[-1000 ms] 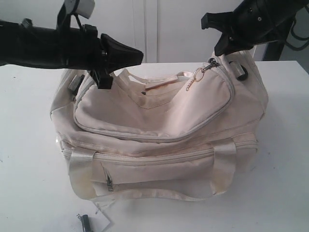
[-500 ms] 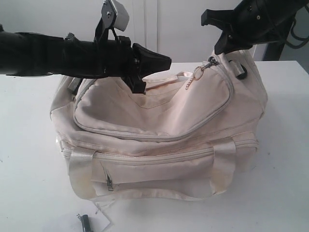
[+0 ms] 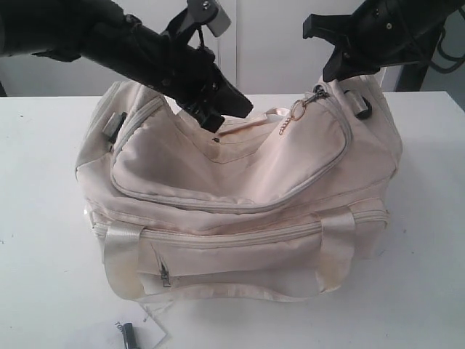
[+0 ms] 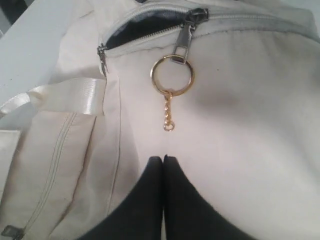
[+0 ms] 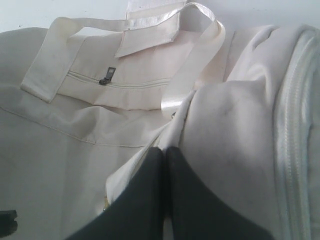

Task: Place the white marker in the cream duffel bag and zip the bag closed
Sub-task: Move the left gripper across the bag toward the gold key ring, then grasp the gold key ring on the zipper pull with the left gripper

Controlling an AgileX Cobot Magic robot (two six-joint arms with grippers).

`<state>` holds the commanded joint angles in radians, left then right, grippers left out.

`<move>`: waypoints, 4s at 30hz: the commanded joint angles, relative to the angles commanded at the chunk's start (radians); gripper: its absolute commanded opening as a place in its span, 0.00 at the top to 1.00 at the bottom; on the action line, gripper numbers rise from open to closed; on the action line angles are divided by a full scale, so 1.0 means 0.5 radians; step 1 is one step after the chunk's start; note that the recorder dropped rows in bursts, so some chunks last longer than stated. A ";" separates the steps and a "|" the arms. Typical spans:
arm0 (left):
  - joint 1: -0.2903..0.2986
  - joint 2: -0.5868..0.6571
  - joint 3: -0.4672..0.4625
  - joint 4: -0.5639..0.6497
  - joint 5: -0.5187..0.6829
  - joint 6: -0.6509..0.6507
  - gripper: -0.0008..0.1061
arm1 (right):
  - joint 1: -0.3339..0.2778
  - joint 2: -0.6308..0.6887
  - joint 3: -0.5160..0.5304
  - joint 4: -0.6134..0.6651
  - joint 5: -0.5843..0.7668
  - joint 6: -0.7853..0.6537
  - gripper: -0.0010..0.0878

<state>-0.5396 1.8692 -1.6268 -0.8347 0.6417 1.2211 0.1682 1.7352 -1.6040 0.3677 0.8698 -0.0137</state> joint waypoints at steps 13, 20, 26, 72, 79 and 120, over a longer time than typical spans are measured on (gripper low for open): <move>-0.065 0.097 0.000 -0.578 -0.242 0.413 0.67 | 0.000 0.000 0.000 0.000 0.035 0.000 0.99; -0.065 0.196 0.000 -1.086 -0.225 0.874 0.47 | 0.000 0.000 0.000 0.000 0.042 0.000 0.99; -0.065 0.287 0.000 -1.109 -0.231 0.883 0.47 | 0.000 0.000 0.000 0.000 0.047 0.000 0.99; -0.061 0.110 -0.003 -1.109 0.608 0.150 0.99 | 0.000 0.000 0.000 0.004 -0.022 0.003 0.99; -0.061 0.110 -0.003 -1.085 0.667 0.112 0.99 | 0.000 0.000 0.000 0.004 -0.002 0.003 0.99; -0.612 -0.142 -0.003 0.539 -0.204 -0.568 0.99 | 0.000 0.004 0.000 -0.004 0.040 0.003 0.99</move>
<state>-0.8455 1.7981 -1.6285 -0.5654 0.5398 0.9374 0.1682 1.7370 -1.6040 0.3657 0.8897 -0.0119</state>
